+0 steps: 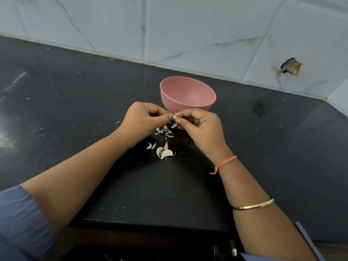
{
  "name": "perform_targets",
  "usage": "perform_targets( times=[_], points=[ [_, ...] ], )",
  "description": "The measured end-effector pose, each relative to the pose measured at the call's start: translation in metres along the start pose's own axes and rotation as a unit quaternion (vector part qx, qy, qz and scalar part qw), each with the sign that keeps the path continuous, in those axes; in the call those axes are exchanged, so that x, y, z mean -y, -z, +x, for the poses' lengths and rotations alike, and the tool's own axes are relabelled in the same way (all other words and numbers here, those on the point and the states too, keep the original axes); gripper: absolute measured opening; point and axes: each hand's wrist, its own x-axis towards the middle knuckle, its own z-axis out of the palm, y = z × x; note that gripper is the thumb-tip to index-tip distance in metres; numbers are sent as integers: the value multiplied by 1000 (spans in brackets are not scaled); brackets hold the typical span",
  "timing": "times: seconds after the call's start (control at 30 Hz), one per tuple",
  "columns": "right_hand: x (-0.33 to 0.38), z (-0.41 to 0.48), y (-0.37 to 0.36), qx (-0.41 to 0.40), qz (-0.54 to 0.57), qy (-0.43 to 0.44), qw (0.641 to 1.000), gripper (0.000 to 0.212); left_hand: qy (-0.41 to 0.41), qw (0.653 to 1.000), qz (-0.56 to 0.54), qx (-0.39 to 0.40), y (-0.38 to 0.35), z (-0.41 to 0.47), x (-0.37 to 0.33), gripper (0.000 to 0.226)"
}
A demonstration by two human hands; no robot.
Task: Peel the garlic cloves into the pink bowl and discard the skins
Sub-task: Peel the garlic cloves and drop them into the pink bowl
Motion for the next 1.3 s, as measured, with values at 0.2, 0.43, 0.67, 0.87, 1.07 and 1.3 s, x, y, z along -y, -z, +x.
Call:
perform_targets(
  times=[0.2, 0.43, 0.67, 0.87, 1.07, 1.3],
  points=[
    [4, 1, -2, 6, 47, -31, 998, 13, 6, 1000, 5, -24, -2, 1, 1, 5],
    [10, 1, 0, -20, 160, -75, 984, 13, 17, 999, 31, -36, -1, 3, 3, 7],
    [12, 1, 0, -33, 225, -124, 966, 12, 39, 998, 27, -40, -1, 3, 2, 11],
    [9, 2, 3, -29, 226, -152, 962, 12, 9, 998, 1, -58, 0, 3, 1, 11],
    [11, 2, 2, -17, 191, -144, 971, 9, -4, 1000, -17, -19, 0, 0, -2, 17],
    [9, 1, 1, -11, 136, -108, 985, 8, -10, 999, -34, -1, 0, 0, -1, 6]
  ],
)
